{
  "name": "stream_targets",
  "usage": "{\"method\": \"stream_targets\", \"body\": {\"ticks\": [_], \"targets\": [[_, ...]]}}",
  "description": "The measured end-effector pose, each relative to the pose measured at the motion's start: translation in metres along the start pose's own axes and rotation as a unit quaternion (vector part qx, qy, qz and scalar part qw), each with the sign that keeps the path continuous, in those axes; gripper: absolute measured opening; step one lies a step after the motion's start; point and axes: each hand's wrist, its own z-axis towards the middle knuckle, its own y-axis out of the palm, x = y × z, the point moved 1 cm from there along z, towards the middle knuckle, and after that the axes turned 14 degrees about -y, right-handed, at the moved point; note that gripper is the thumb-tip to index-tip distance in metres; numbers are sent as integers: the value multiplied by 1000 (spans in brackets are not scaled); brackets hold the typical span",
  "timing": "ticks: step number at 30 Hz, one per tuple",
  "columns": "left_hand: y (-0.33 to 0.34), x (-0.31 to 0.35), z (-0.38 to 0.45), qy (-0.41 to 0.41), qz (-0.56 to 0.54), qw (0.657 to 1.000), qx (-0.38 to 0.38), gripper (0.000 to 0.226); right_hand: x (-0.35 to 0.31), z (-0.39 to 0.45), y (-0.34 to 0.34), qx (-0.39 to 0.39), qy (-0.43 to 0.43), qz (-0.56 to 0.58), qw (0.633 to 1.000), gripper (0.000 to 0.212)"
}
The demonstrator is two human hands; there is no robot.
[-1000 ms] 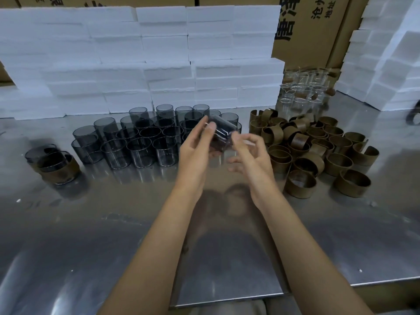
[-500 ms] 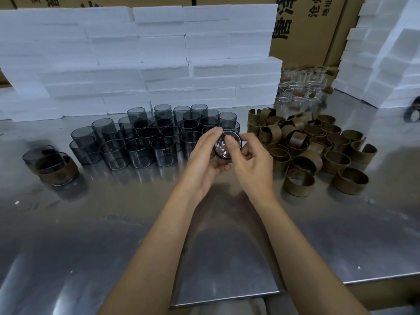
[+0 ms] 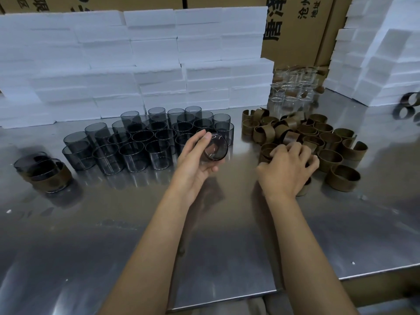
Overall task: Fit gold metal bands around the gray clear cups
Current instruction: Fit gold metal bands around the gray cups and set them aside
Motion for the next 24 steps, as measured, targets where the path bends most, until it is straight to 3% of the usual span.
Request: {"method": "stream_targets", "body": {"ticks": [6,9,17,21,24], "targets": [[-1,2,-2,-16,9,1000,-3,55,2,2,0,-7,-5,-9,1000,21],[-2,3,-2,-17,11,1000,-1,45,1,2,2,-2,-25,0,1000,20],[-4,3,-2,-18,13,1000,11,34,-5,3,3,106,-75,74,989,16],[-5,1,0,-11,9,1000,19,31,-15,2,1,181,-132,237,945,12],[-4,1,2,-2,-1,1000,18,37,-32,-5,0,196,-181,344,900,12]]}}
